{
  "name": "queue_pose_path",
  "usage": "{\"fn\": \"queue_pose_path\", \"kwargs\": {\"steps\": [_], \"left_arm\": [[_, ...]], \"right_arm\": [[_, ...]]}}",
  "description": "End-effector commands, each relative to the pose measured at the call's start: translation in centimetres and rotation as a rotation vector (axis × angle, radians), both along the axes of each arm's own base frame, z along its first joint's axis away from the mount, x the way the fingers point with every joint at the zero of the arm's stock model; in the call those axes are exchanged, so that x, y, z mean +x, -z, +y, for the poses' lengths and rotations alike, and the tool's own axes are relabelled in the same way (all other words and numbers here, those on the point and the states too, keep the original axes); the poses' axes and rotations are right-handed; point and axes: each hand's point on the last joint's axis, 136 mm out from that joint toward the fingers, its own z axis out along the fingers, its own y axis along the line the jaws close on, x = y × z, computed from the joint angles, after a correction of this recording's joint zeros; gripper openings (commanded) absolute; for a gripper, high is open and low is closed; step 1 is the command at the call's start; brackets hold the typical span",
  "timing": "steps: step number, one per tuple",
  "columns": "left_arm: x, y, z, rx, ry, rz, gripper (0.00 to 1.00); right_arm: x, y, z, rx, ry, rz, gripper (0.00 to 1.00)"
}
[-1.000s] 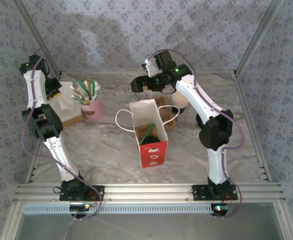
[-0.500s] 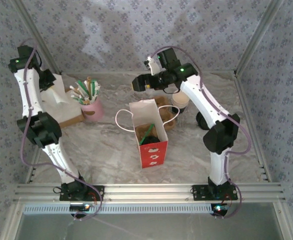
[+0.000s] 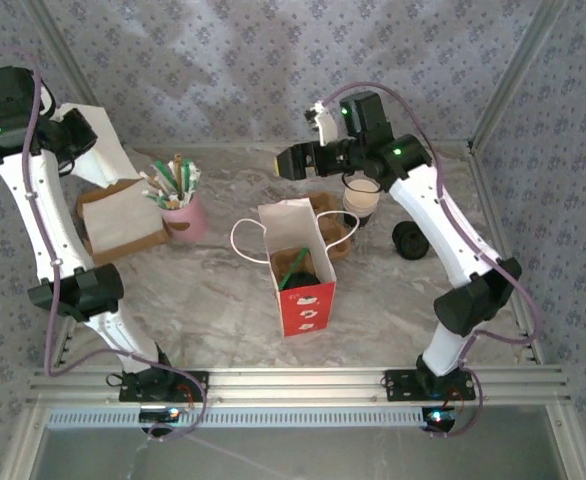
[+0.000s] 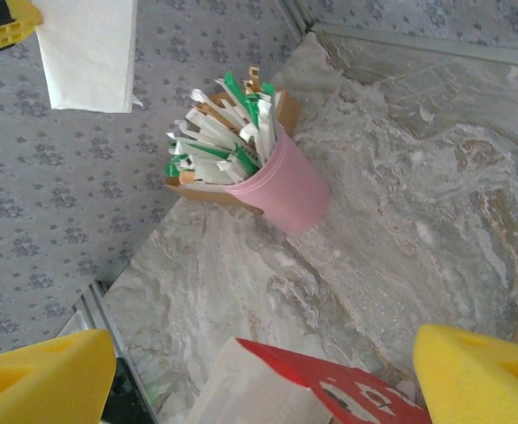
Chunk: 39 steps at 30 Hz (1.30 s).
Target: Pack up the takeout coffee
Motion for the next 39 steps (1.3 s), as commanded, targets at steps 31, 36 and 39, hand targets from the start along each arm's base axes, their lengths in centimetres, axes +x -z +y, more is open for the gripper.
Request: {"fn": "queue_pose_path", "kwargs": {"steps": [31,36,39], "left_arm": [[-12.7,-9.0,-33.8,-0.453,1.192,-0.219,0.0],[-14.0,-9.3,-36.3,-0.504,1.313,-0.212,0.0],[-14.6,-9.7,-37.3,-0.529,1.365,-0.217,0.0]], "right_arm": [[-5.7,-13.2,-0.3,0.177,-0.267,-0.569,0.89],[-6.1,-12.6,0.5,0.17,-0.326,-0.582,0.93],[-6.2,-11.4,1.3,0.158,-0.372,-0.555,0.97]]}}
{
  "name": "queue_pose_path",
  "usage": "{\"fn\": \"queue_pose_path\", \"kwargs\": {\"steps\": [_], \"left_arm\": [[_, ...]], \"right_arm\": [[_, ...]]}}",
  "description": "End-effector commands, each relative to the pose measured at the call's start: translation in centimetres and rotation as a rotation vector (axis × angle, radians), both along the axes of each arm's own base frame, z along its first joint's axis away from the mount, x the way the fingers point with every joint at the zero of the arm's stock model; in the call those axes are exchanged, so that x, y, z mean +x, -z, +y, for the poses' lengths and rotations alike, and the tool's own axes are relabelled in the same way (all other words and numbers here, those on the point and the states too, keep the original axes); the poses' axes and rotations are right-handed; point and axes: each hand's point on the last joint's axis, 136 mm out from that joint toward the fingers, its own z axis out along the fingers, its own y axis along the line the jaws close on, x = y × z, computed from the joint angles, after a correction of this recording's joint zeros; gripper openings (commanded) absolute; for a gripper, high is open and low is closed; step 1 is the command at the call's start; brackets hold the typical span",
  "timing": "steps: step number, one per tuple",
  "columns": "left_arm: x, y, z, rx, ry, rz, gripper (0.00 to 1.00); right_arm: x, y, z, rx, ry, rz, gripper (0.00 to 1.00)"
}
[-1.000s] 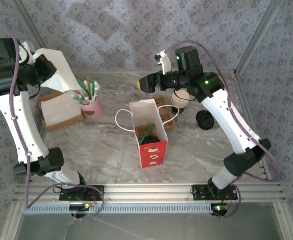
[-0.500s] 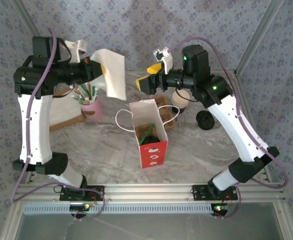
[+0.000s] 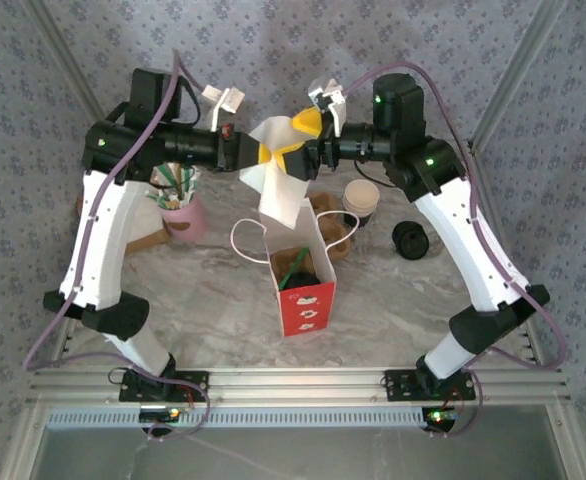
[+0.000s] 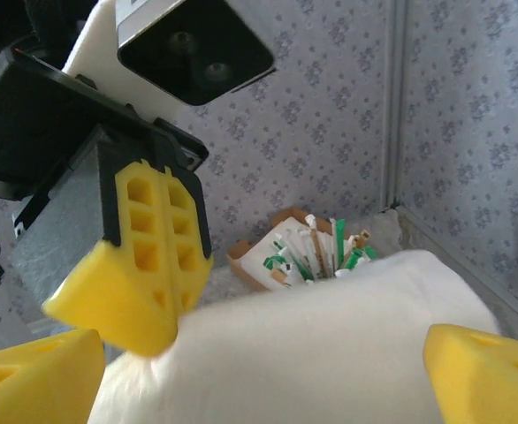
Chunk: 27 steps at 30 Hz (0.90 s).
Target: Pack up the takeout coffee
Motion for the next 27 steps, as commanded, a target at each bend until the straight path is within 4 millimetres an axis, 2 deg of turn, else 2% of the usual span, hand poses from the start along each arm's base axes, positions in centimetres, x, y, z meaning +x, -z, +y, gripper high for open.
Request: {"fn": "queue_pose_path", "kwargs": {"steps": [1,6,16,19,25,27], "left_arm": [[-1.6,-2.4,-1.1,-0.078,0.104,-0.074,0.0],[-1.2,-2.3,-1.6,-0.091,0.124,-0.062,0.0],[-1.8,-3.4,-1.9,-0.135,0.158,-0.077,0.0],[-1.6,-3.4,-2.0,-0.138,0.157,-0.071,0.0],[-1.4,-3.5,-2.1,-0.155,0.157,-0.067,0.0],[-1.2,-3.2,-2.1,-0.144,0.141,-0.065,0.0]], "right_arm": [[-1.3,0.1,0.9,-0.013,-0.101,-0.025,0.98],[-2.9,1.6,1.7,-0.027,-0.179,-0.007,1.0],[-3.7,3.9,1.3,-0.041,-0.21,0.021,0.93],[-4.4,3.7,1.0,-0.023,-0.231,0.021,0.92],[-5.0,3.2,0.9,0.004,-0.264,0.039,0.76],[-5.3,2.9,0.7,0.012,-0.269,0.036,0.75]]}}
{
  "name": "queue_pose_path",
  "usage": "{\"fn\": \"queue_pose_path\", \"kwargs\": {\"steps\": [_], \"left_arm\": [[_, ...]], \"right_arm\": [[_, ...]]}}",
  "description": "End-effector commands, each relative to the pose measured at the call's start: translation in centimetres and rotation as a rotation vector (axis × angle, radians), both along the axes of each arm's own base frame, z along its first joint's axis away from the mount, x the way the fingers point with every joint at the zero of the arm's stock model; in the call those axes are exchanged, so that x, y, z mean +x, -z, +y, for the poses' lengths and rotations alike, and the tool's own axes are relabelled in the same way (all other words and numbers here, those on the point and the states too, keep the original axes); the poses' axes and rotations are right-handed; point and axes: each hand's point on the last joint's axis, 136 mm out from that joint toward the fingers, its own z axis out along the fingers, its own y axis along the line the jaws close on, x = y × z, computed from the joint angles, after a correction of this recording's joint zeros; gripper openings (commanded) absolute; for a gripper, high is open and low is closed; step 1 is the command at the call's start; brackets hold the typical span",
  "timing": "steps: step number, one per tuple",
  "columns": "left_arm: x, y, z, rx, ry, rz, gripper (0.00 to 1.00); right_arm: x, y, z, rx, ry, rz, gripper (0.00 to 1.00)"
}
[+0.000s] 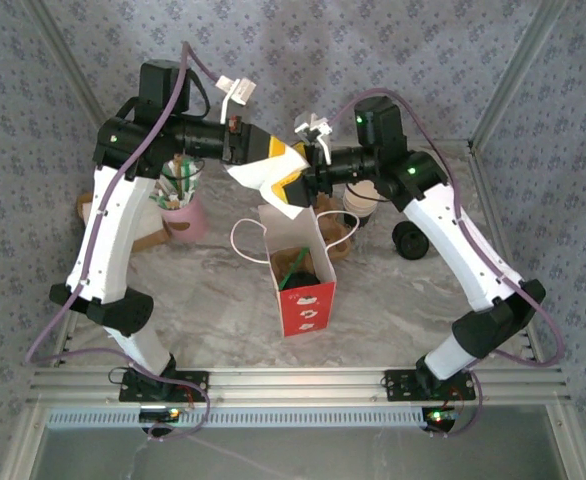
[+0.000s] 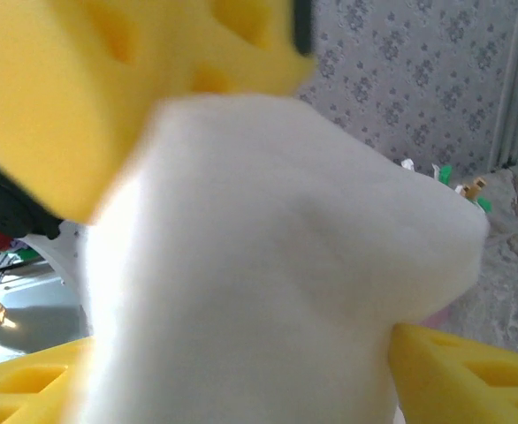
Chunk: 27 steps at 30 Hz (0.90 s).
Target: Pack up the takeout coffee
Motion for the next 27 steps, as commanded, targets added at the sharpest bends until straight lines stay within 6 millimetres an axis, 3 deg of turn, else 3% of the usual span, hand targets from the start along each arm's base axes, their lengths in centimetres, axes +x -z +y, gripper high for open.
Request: {"fn": "queue_pose_path", "kwargs": {"steps": [1,6,14,21,25,27], "left_arm": [[-0.5,-0.7,0.0,-0.019,0.008,-0.03,0.0],[0.1,0.2,0.0,0.006,-0.019,-0.02,0.0],[0.7,0.2,-0.1,-0.002,-0.037,-0.012,0.0],[0.7,0.1,-0.1,-0.011,-0.044,-0.009,0.0],[0.7,0.1,-0.1,-0.02,-0.047,-0.011,0.0],[0.7,0.1,-0.1,-0.027,-0.05,-0.008,0.0]], "right_arm": [[-1.9,-2.4,-0.8,0.055,-0.04,-0.041,0.76],[-2.3,-3.5,-1.9,0.086,-0.003,-0.063,0.8],[-2.6,-3.2,-1.7,0.092,-0.025,-0.028,0.54],[-1.8,-1.8,-0.7,0.057,-0.007,0.015,0.49],[-1.2,-1.3,-0.3,0.043,0.013,0.039,0.36],[-0.9,-1.2,-0.2,0.035,0.032,0.043,0.22]]}}
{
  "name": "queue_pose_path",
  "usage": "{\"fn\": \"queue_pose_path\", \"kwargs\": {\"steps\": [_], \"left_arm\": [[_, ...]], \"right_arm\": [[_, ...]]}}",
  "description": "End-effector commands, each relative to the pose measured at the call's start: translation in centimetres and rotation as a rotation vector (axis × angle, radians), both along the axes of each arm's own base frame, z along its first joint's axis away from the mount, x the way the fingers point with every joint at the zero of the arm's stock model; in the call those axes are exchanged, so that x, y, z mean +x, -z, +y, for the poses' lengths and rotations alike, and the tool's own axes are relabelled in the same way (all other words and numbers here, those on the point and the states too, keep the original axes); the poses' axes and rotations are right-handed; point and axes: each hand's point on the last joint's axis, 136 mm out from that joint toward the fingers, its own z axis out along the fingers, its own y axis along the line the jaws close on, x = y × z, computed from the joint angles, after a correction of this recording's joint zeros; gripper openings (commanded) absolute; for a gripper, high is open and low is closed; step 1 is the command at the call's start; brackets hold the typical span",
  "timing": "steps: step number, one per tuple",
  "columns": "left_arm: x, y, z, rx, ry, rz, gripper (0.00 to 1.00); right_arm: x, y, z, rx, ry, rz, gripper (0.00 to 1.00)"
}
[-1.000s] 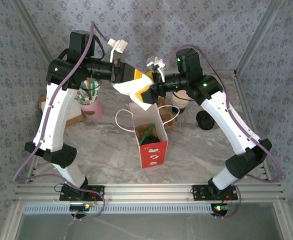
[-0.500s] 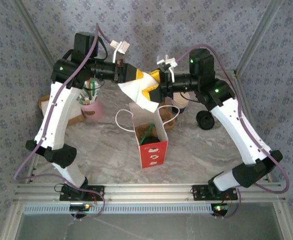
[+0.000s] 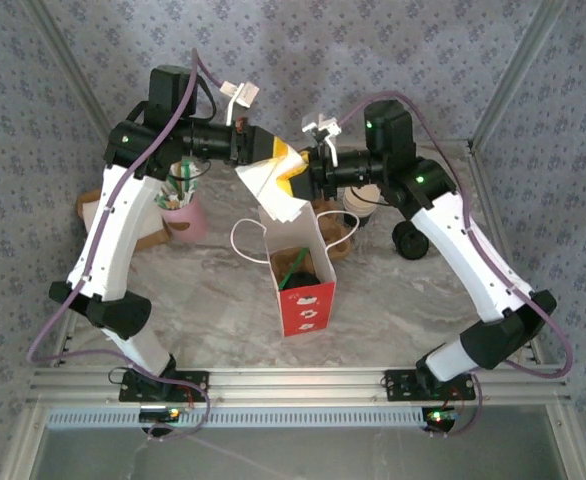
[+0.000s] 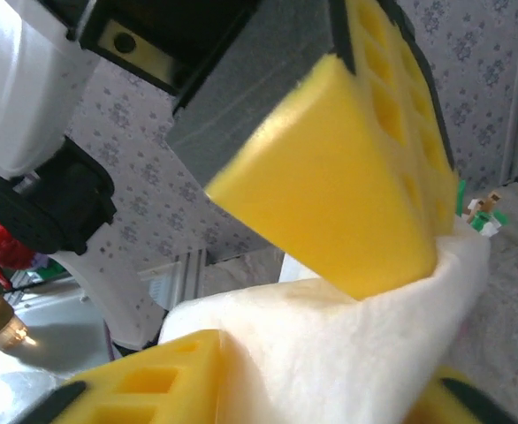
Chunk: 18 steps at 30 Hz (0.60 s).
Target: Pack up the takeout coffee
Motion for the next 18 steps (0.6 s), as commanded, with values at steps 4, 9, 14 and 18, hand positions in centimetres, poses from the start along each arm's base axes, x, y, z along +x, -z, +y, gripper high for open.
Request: {"fn": "queue_pose_path", "kwargs": {"steps": [4,9,14,18], "left_arm": [[-1.2,-2.1,0.4,-0.054,-0.014,-0.071,0.05],[-0.6,-2.0,2.5,-0.023,-0.135,-0.106,0.54],[0.9,-1.3,6.4,0.02,-0.342,-0.131,0.87],[1.2,0.1,9.1,0.073,-0.479,-0.151,0.98]], "right_arm": [[1.1,0.0,0.3,-0.034,0.096,0.033,0.01],[2.1,1.2,-0.2,-0.089,0.237,0.137,0.0],[0.6,3.7,-0.6,-0.214,0.313,0.217,0.0],[-0.6,4.7,-2.0,-0.284,0.394,0.273,0.0]]}}
